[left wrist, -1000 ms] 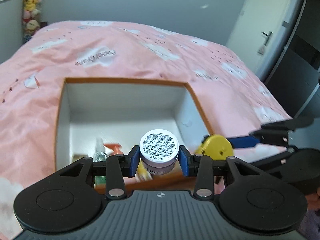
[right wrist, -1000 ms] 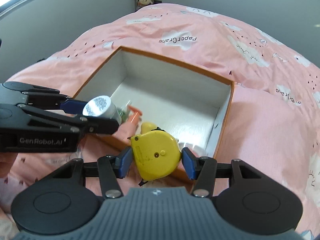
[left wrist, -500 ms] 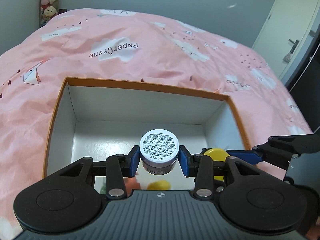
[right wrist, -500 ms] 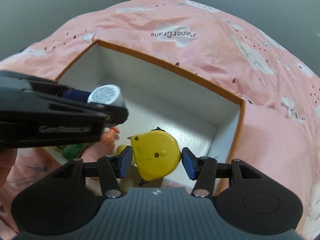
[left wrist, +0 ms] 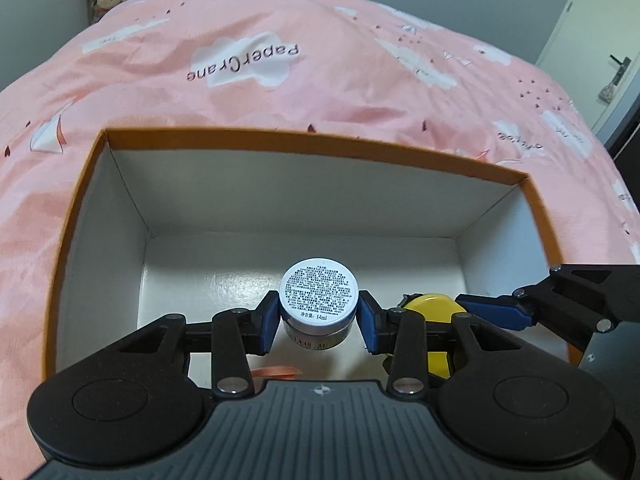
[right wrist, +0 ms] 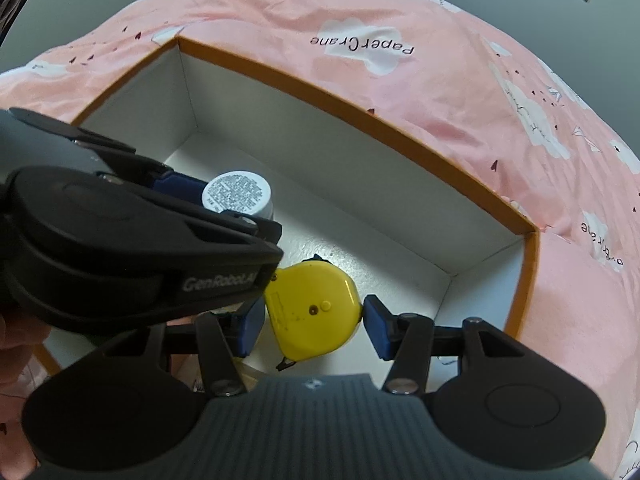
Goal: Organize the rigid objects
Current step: 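Carry the tape measure and cream jar into the orange box with both tools, then open both tools to release the tape measure and jar, then withdraw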
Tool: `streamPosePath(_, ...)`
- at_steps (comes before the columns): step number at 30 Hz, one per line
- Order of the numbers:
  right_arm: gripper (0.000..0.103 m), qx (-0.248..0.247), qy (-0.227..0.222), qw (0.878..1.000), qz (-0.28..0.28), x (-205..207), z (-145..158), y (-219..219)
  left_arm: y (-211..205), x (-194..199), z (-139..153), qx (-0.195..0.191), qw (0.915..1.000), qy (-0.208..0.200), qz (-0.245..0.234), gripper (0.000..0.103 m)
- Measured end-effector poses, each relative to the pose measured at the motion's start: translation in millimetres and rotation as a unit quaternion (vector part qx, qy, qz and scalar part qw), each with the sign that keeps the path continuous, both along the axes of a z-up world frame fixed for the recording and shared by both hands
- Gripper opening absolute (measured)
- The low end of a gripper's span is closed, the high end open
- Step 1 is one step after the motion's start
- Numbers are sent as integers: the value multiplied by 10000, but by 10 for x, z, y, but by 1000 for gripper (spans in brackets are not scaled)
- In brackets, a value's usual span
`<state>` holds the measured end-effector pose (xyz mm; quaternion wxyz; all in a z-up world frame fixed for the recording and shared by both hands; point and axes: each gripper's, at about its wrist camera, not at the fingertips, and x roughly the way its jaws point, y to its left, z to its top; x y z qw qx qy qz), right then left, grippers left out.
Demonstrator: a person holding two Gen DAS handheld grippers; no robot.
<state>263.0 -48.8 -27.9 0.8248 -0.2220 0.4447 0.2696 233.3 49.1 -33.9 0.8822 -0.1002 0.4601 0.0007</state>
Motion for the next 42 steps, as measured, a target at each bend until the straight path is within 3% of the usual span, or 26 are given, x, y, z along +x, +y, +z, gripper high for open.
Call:
streamPosePath(15,53,-156,419,9990,-5,131,-297,72,49,178,-294,161,9963,821,184,46)
streamPosePath(21,54,-166,772,9969,-13,179,-361,33,69,192,-302,152,9955,922,161,48)
streamPosePath(28,52,-85,781,9969,-29,185,-344,16,34,229,-256,231,9955,911,80,54)
streamPosePath(33,55,-78,701,9975,-3,114,-296,24,4,213,-197,317,9961,817,48,67)
streamPosePath(42,57,-165,423,9990,12,-56,-153,-15,-32,37,53,244,9992,305,103,70)
